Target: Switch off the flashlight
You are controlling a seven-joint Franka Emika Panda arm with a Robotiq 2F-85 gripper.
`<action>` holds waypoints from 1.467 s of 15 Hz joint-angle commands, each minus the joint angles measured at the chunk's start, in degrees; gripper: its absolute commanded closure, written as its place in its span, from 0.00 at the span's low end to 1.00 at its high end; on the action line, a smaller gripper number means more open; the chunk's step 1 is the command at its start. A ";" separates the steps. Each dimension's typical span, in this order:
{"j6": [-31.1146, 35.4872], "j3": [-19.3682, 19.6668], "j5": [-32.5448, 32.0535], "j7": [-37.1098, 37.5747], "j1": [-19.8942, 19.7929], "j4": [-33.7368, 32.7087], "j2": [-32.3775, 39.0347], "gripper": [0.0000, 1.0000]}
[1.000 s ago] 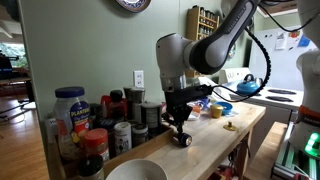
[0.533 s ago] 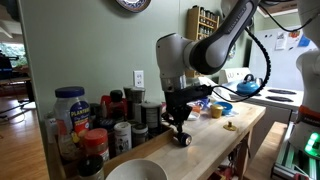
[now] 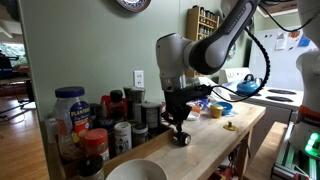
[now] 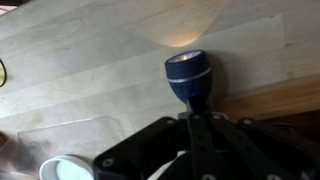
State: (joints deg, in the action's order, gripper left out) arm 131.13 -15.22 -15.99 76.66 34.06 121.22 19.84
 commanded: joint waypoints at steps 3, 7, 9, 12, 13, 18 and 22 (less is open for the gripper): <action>-0.27 0.55 -1.13 1.46 0.84 -0.88 0.45 1.00; -0.49 0.53 -1.14 1.29 0.90 -1.45 0.90 1.00; -0.83 0.56 -1.18 1.22 0.96 -1.64 1.15 1.00; -1.05 0.53 -1.10 0.97 1.05 -1.83 1.53 1.00; -1.07 0.53 -1.05 0.86 1.09 -1.91 1.70 1.00; -2.24 0.76 -1.28 0.80 1.43 -2.28 1.98 1.00; -2.83 1.14 -1.40 1.06 1.26 -1.69 1.39 1.00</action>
State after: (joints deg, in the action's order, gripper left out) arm 130.02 -14.95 -16.00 76.64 34.53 119.84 20.81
